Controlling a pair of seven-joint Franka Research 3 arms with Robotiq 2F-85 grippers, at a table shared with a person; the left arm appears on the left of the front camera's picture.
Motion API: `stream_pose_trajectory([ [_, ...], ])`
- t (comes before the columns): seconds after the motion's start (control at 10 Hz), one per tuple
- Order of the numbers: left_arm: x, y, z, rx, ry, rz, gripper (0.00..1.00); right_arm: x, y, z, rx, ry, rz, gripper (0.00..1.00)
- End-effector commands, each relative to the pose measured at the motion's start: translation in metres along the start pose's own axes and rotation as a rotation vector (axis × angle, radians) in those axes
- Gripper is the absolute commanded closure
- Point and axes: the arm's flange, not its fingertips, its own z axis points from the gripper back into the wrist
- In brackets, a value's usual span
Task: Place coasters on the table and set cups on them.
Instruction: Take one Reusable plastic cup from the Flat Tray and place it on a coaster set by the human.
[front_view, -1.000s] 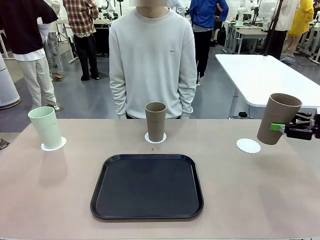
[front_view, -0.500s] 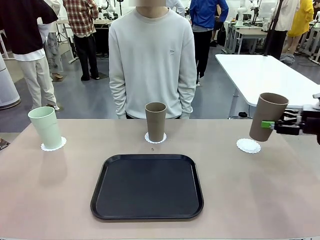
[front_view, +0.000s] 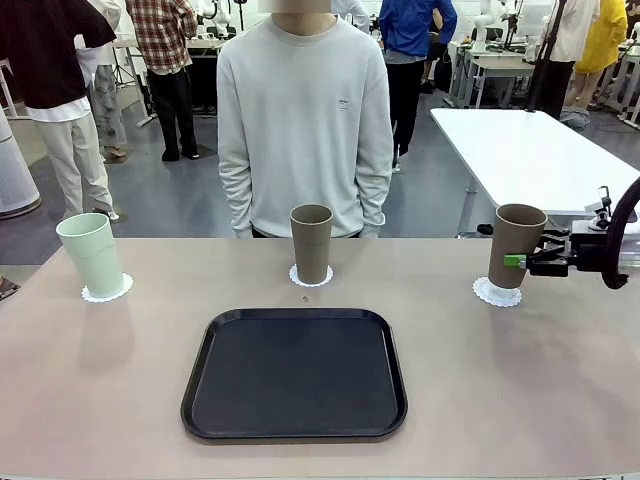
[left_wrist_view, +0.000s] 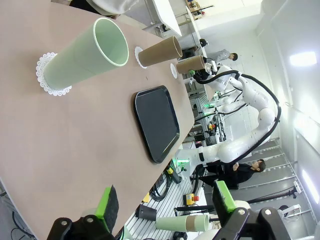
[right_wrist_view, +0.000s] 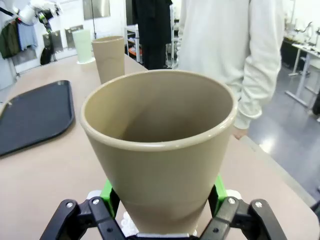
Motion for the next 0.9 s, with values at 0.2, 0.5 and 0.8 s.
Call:
stream_pose_trajectory([
  [0.2, -0.0004, -0.0026, 0.0018, -0.008, 0.003, -0.001, 0.0, -0.0069, -0.0032, -0.0009, 0.012, -0.04, 0.012, 0.16],
  [0.5, -0.0004, -0.0026, 0.0018, -0.008, 0.003, -0.001, 0.0, -0.0082, -0.002, -0.0049, 0.068, -0.103, -0.029, 0.16],
  [0.8, -0.0004, -0.0026, 0.0018, -0.008, 0.003, -0.001, 0.0, -0.0136, -0.0024, -0.0075, 0.1, -0.139, -0.06, 0.16],
])
